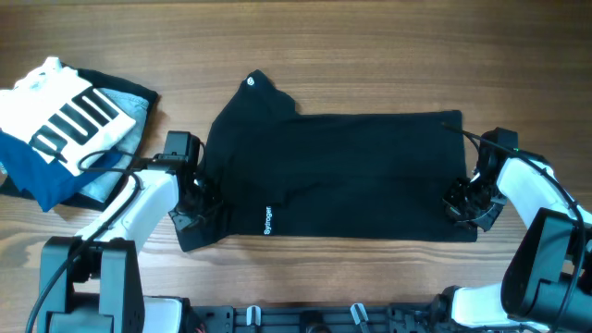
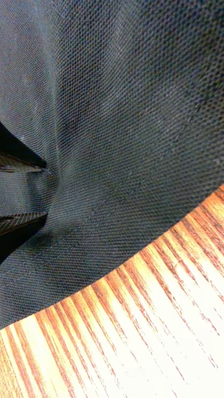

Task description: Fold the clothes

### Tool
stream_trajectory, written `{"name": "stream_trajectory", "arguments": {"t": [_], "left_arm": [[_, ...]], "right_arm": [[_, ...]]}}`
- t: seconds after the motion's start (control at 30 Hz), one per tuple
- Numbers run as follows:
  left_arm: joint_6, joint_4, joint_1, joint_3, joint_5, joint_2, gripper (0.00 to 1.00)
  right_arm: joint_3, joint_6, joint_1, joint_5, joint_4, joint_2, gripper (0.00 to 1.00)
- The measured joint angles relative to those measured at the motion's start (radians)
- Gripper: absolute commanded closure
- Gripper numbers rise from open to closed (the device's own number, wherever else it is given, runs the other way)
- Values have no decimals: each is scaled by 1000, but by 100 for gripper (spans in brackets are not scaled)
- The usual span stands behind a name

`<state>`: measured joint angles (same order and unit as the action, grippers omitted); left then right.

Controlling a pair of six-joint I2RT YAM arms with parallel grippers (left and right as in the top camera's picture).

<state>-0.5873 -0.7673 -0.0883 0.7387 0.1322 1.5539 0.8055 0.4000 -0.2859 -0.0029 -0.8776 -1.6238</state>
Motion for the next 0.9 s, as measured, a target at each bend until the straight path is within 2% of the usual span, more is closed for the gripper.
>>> {"name": "stream_trajectory", "arguments": {"t": [0.03,0.1,0.27,0.4,0.43,0.5,0.57,0.63,0.73,0.9], "left_arm": [[9,1,0,3,26,2,61],[47,0,0,7,50,6,58],[139,-44,2,36,106,27,56],[187,-168,2,161,97,33,51],[193,-183,2,195,90,31,49],[209,-220,2,275,74,22,41],[229,-236,2,345,67,-3,38],[263,-260,2,408,64,-26,35],[333,-311,2,491,60,-37,30],[407,-336,2,598,55,-37,29]], "right_arm": [[0,0,0,0,0,0,72],[0,3,-1,3,-2,0,68],[0,-1,-6,4,-5,1,66],[8,-2,-6,-3,-24,1,65],[14,-2,-6,-5,-34,2,63],[44,-4,-6,-19,-61,17,48],[79,-19,-7,-35,-78,43,40],[124,-30,-6,-57,-95,74,35],[188,-51,-6,-84,-136,98,33],[284,-92,-6,-126,-185,103,27]]}}
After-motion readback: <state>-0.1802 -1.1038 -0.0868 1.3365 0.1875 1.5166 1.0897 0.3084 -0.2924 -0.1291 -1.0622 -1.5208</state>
